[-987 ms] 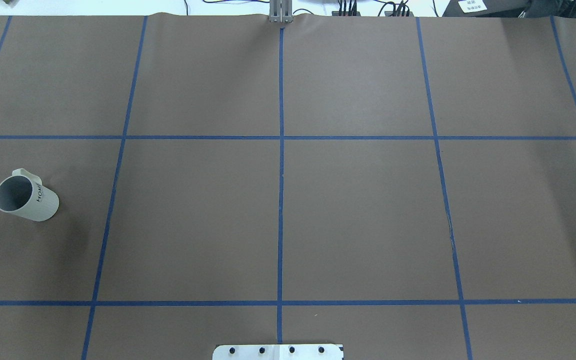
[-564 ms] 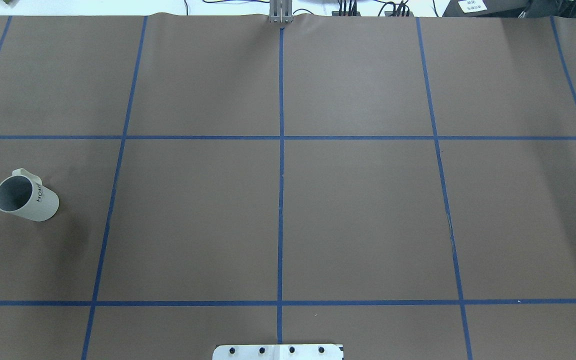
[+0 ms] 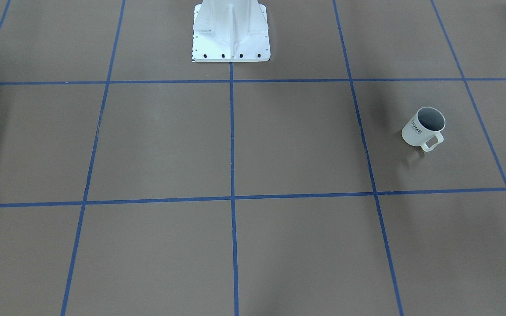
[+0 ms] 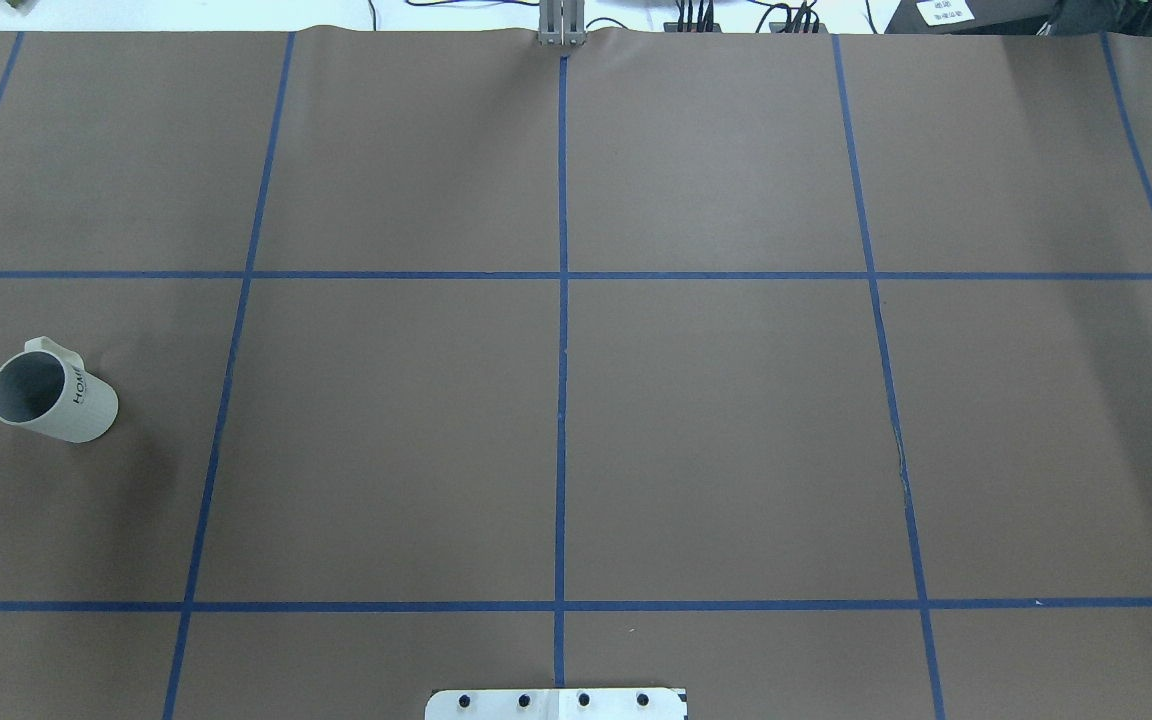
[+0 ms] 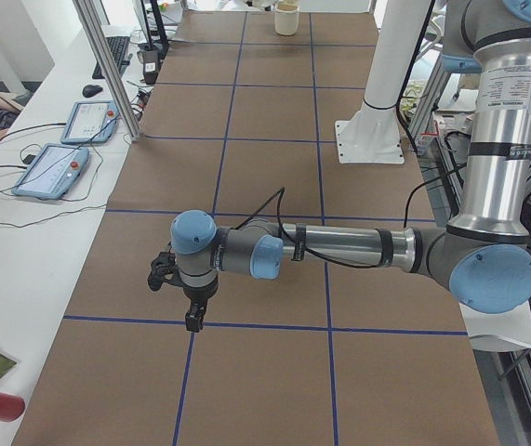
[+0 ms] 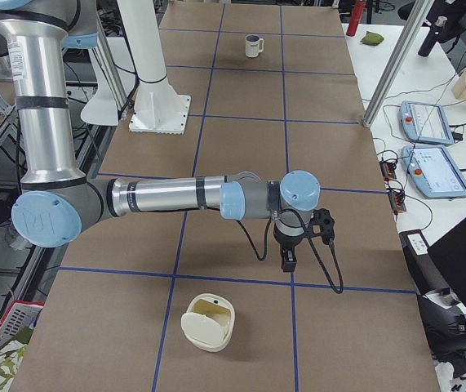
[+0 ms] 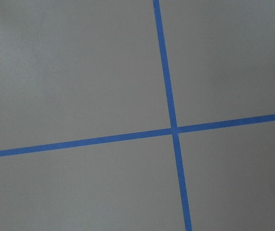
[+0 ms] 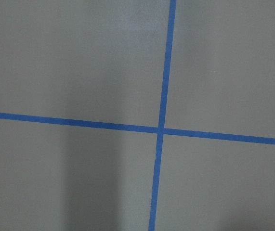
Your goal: Left arm hands cup to right arm to dump lemon
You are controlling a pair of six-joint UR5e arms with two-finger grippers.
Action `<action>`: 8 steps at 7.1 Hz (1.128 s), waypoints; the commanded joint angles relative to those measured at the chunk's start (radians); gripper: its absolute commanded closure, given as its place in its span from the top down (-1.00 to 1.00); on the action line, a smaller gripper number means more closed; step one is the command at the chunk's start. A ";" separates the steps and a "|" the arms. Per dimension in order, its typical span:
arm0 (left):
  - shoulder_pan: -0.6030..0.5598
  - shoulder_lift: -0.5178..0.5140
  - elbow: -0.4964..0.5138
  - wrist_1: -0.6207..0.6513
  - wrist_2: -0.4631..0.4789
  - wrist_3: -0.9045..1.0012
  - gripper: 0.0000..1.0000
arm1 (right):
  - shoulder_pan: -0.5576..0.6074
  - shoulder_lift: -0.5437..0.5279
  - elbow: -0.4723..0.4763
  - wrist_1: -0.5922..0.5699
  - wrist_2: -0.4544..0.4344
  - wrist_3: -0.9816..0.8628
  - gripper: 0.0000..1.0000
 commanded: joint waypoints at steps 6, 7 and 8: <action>0.000 -0.005 -0.006 -0.001 0.000 -0.007 1.00 | 0.003 -0.099 0.098 0.000 0.047 -0.001 1.00; 0.000 -0.005 -0.006 -0.001 0.000 -0.007 1.00 | 0.003 -0.104 0.107 0.000 0.047 -0.001 1.00; 0.000 -0.004 -0.003 -0.001 0.000 -0.007 1.00 | 0.001 -0.102 0.100 0.000 0.045 -0.001 1.00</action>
